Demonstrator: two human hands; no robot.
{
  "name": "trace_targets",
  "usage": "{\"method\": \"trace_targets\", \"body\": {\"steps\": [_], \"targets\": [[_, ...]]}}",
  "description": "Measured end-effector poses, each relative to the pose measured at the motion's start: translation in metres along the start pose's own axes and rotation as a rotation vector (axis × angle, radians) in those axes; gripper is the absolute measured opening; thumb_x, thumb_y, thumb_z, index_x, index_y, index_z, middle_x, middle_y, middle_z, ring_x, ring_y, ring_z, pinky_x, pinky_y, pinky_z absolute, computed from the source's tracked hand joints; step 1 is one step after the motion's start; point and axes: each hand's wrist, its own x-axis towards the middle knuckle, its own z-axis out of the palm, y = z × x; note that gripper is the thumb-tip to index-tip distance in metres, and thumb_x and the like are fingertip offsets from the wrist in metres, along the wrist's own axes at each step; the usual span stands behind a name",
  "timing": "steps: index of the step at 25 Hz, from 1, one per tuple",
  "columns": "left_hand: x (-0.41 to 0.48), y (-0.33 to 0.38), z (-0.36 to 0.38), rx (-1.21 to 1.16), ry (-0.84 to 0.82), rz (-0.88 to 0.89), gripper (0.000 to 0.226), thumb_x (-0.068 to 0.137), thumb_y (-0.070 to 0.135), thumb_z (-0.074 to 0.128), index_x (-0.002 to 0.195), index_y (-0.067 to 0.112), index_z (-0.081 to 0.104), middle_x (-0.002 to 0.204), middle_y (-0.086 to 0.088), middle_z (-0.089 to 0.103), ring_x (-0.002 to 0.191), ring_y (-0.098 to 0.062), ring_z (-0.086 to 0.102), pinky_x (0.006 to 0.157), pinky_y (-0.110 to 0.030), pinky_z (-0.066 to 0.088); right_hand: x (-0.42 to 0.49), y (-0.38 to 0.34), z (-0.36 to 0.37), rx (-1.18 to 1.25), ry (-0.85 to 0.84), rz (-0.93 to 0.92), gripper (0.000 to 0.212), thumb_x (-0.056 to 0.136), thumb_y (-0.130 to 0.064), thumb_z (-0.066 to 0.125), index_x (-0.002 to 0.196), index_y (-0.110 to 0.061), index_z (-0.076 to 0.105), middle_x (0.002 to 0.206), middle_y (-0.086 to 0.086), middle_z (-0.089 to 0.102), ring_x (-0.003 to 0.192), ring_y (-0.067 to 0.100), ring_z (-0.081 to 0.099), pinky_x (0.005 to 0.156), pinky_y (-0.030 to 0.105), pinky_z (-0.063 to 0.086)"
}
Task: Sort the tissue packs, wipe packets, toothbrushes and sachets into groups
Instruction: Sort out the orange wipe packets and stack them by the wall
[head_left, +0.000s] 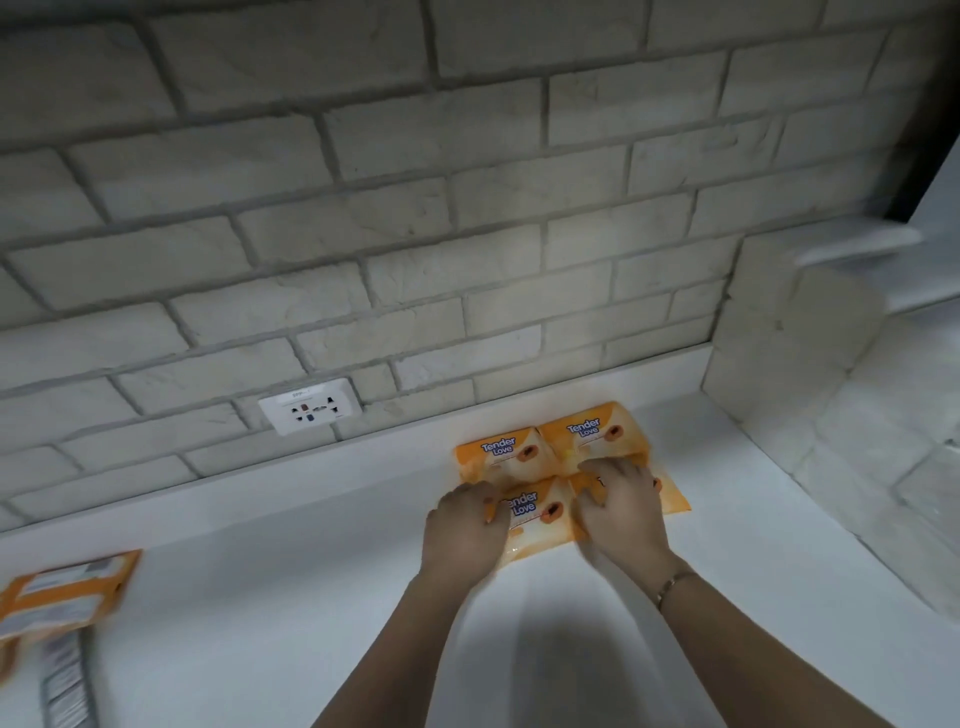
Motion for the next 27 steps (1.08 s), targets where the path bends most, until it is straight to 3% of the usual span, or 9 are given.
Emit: {"method": "trace_targets", "body": {"steps": [3, 10, 16, 19, 24, 27], "targets": [[-0.025, -0.012, -0.008, -0.174, 0.027, -0.050, 0.022, 0.097, 0.038, 0.048, 0.100, 0.032, 0.069, 0.101, 0.008, 0.070, 0.089, -0.016, 0.065, 0.076, -0.030, 0.055, -0.029, -0.017, 0.008, 0.063, 0.003, -0.045, 0.026, 0.087, -0.018, 0.067, 0.113, -0.021, 0.072, 0.114, 0.001, 0.068, 0.112, 0.030, 0.052, 0.092, 0.042, 0.046], [-0.088, -0.070, -0.039, -0.402, 0.177, -0.114, 0.017, 0.094, 0.030, 0.057, 0.085, 0.034, 0.071, 0.086, 0.015, 0.071, 0.080, -0.004, 0.065, 0.073, -0.027, 0.054, -0.079, -0.076, 0.027, 0.204, -0.038, -0.073, 0.019, 0.095, -0.019, 0.064, 0.111, -0.022, 0.073, 0.109, -0.009, 0.066, 0.110, 0.017, 0.055, 0.092, 0.036, 0.048], [-0.131, -0.138, -0.086, -0.482, 0.244, -0.197, 0.023, 0.093, 0.021, 0.063, 0.076, 0.034, 0.071, 0.077, 0.009, 0.071, 0.060, -0.006, 0.061, 0.056, -0.019, 0.044, -0.125, -0.155, 0.061, 0.360, -0.098, -0.071, 0.020, 0.095, -0.014, 0.064, 0.095, -0.034, 0.068, 0.098, -0.017, 0.070, 0.096, 0.001, 0.062, 0.082, 0.025, 0.051], [-0.148, -0.170, -0.107, -0.498, 0.269, -0.222, 0.023, 0.094, 0.019, 0.064, 0.076, 0.032, 0.072, 0.078, 0.006, 0.072, 0.065, -0.006, 0.063, 0.055, -0.014, 0.042, -0.132, -0.182, 0.074, 0.351, -0.160, -0.097, 0.023, 0.094, -0.012, 0.064, 0.092, -0.034, 0.067, 0.092, -0.014, 0.070, 0.088, -0.001, 0.062, 0.077, 0.020, 0.049], [-0.171, -0.232, -0.146, -0.497, 0.360, -0.286, 0.026, 0.094, 0.017, 0.065, 0.076, 0.036, 0.071, 0.080, 0.008, 0.073, 0.074, -0.002, 0.066, 0.060, -0.012, 0.042, -0.135, -0.235, 0.097, 0.329, -0.250, -0.114, 0.018, 0.092, -0.014, 0.065, 0.095, -0.031, 0.071, 0.088, -0.010, 0.070, 0.082, 0.009, 0.065, 0.079, 0.031, 0.053], [-0.182, -0.264, -0.164, -0.496, 0.381, -0.316, 0.028, 0.095, 0.018, 0.065, 0.077, 0.038, 0.070, 0.081, 0.008, 0.074, 0.076, -0.004, 0.067, 0.062, -0.019, 0.043, -0.139, -0.264, 0.116, 0.311, -0.310, -0.140, 0.017, 0.092, -0.013, 0.065, 0.094, -0.030, 0.069, 0.085, -0.011, 0.068, 0.078, 0.007, 0.063, 0.072, 0.019, 0.048]]}}
